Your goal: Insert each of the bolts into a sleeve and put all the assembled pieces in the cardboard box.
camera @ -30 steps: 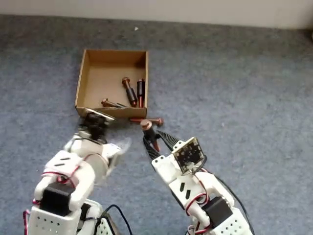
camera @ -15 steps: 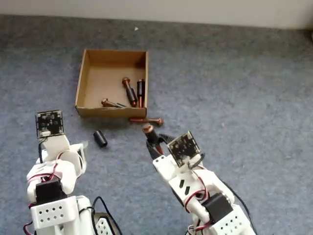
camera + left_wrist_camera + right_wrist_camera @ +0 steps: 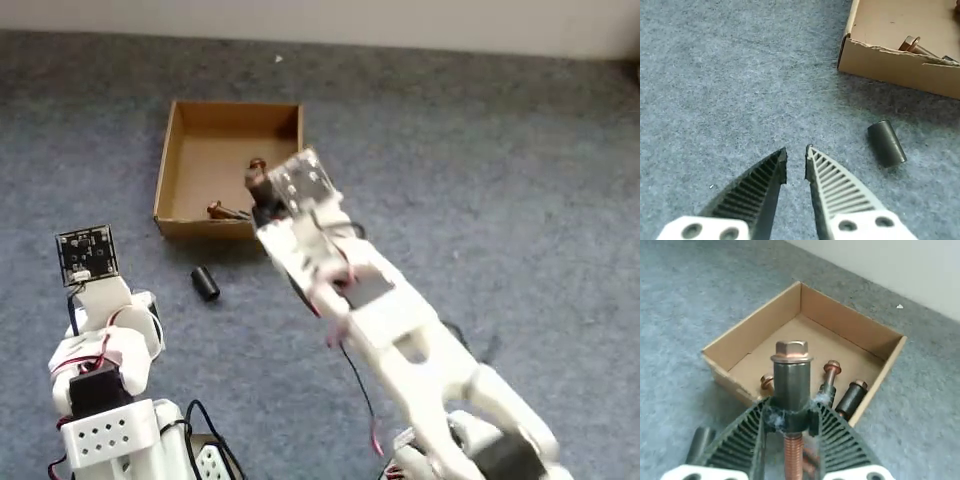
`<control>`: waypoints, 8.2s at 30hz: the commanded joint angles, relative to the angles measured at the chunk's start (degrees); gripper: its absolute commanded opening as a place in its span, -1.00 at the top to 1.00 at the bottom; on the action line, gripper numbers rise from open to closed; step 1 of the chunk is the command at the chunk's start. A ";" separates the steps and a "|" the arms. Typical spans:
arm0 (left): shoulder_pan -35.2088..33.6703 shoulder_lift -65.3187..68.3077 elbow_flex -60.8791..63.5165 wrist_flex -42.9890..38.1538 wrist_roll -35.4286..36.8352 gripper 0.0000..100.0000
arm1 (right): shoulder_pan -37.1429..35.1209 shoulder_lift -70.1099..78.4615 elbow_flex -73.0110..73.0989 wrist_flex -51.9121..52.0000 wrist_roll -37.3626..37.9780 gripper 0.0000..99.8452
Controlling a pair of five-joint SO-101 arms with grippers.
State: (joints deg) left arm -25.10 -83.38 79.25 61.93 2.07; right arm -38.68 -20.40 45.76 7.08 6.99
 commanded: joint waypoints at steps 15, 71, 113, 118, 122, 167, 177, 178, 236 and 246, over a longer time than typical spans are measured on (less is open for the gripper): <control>-0.84 -0.40 -0.22 -1.49 0.53 0.83 | 4.88 33.63 -24.66 -11.56 2.64 0.89; -7.60 -0.40 -0.22 -3.96 0.79 0.83 | -18.51 72.84 -94.37 75.65 -5.36 0.99; -2.95 -0.31 1.45 -5.98 0.53 0.83 | -3.91 21.85 -63.25 86.81 -5.71 0.99; -2.77 -0.31 1.45 -5.89 0.53 0.83 | -1.98 3.30 -40.48 76.79 -5.71 0.99; 0.66 -0.31 1.36 -5.98 0.44 0.83 | 2.95 -11.65 -22.99 66.59 -5.36 0.99; 46.73 89.27 -65.01 2.20 -41.85 0.59 | 38.29 -42.59 26.15 27.30 -12.22 0.99; 45.41 107.65 -84.00 3.16 -44.31 0.59 | 38.20 -42.59 26.24 27.30 -12.22 0.99; 45.41 109.14 -85.32 4.13 -45.36 0.59 | 38.20 -42.59 26.24 27.30 -12.13 0.99; 46.29 103.60 -94.46 23.30 -33.14 0.99 | 38.11 -43.03 27.65 27.21 -12.13 0.99; 46.29 83.12 -83.56 21.80 -24.53 0.99 | 37.93 -43.12 27.74 27.38 -12.13 0.99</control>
State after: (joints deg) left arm 20.70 11.38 -9.19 85.93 -25.63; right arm -1.05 -61.89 74.07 35.74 -4.70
